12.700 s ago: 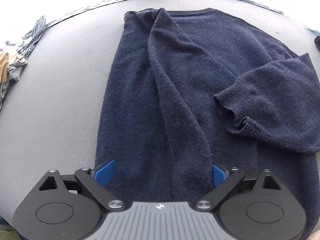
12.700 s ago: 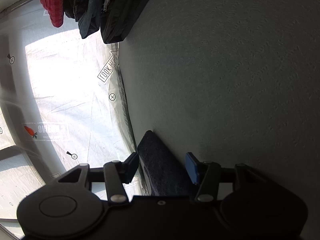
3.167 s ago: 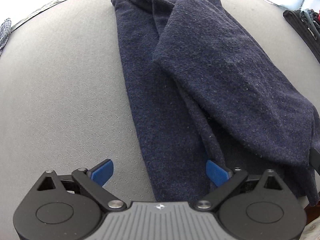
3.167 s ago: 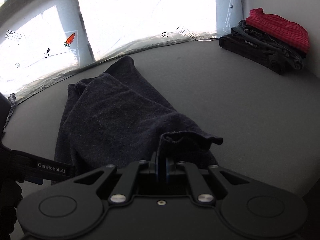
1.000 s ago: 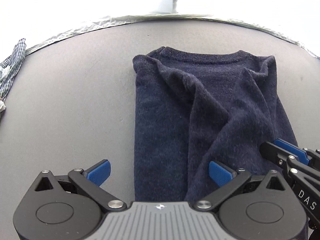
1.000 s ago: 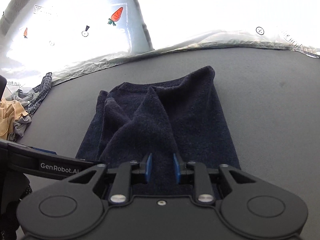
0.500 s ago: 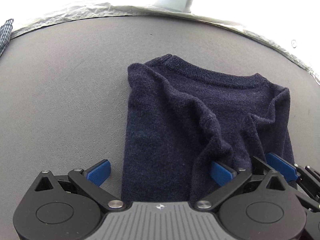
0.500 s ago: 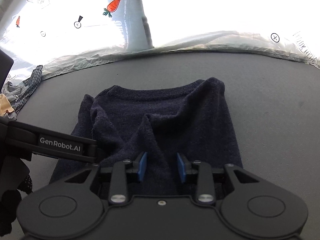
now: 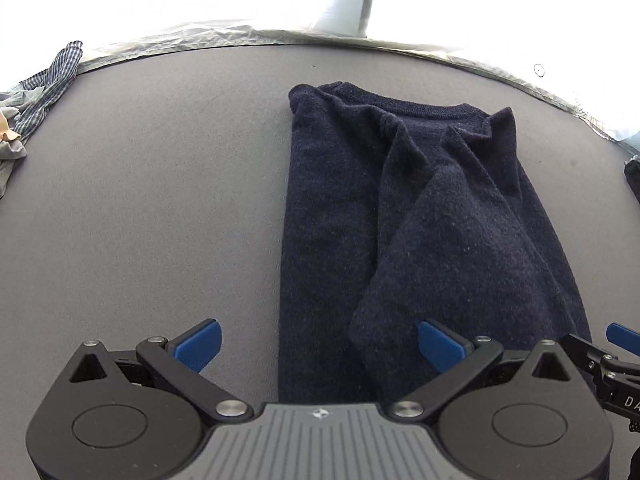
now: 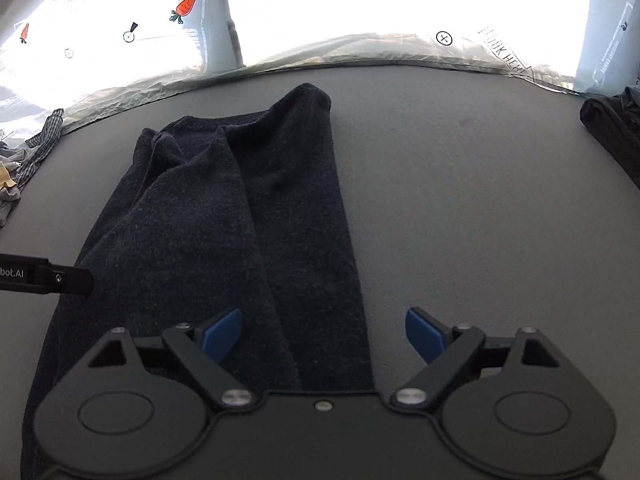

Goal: Fold clothes
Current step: 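Grasp the folded navy sweater with both grippers at its end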

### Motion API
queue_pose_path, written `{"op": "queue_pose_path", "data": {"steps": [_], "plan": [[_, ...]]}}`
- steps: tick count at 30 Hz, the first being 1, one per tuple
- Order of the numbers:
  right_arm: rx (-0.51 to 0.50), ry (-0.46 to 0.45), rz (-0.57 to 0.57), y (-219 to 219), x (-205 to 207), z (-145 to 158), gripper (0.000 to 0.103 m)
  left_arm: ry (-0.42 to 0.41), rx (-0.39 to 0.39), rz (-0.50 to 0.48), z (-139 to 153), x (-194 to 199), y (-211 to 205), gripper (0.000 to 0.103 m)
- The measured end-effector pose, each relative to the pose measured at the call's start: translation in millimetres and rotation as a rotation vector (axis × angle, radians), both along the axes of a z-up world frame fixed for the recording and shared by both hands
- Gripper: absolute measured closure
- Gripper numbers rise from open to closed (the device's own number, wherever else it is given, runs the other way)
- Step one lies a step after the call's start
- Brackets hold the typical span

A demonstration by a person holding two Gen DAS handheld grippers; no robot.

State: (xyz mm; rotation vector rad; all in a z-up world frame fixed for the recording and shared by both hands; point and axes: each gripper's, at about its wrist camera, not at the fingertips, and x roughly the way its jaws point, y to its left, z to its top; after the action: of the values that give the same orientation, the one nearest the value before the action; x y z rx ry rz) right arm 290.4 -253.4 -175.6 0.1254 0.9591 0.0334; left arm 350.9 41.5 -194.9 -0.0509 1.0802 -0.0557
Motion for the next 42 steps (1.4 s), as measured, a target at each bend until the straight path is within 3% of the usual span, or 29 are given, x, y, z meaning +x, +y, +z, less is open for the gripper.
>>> {"op": "queue_pose_path", "data": {"steps": [5,11,14,16,19,22,28,30,34,37,40,42], "plan": [[0.191,0.036,-0.051,-33,-59,-11,0.013,0.06,-0.014,0.034,-12,-57,10,0.0],[0.385,0.065,-0.061,-58,-95,-14,0.016,0.103,-0.094,0.062,-28,-101,16,0.0],[0.481,0.073,-0.074,-68,-112,-18,0.028,0.103,-0.135,0.035,-29,-119,15,0.0],[0.545,0.094,-0.091,-75,-122,-22,0.042,0.104,-0.179,0.01,-30,-133,15,0.001],[0.685,0.129,-0.134,-89,-137,-34,0.051,0.09,-0.252,-0.027,-31,-152,17,0.003],[0.783,0.155,-0.173,-99,-148,-45,0.064,0.093,-0.348,-0.045,-31,-164,23,0.009],[0.953,0.207,-0.206,-104,-157,-63,0.067,0.109,-0.55,0.033,-40,-173,54,0.033],[0.973,0.212,-0.211,-104,-157,-66,0.067,0.116,-0.564,0.038,-42,-174,60,0.049],[0.989,0.215,-0.232,-104,-155,-68,0.067,0.125,-0.58,0.047,-46,-178,68,0.064],[0.931,0.203,-0.233,-99,-151,-63,0.073,0.119,-0.573,0.051,-46,-179,66,0.062],[0.84,0.193,-0.176,-88,-141,-54,0.073,0.079,-0.501,-0.023,-40,-181,49,0.042],[0.825,0.194,-0.161,-84,-136,-54,0.075,0.047,-0.444,-0.07,-36,-183,37,0.042]]}}
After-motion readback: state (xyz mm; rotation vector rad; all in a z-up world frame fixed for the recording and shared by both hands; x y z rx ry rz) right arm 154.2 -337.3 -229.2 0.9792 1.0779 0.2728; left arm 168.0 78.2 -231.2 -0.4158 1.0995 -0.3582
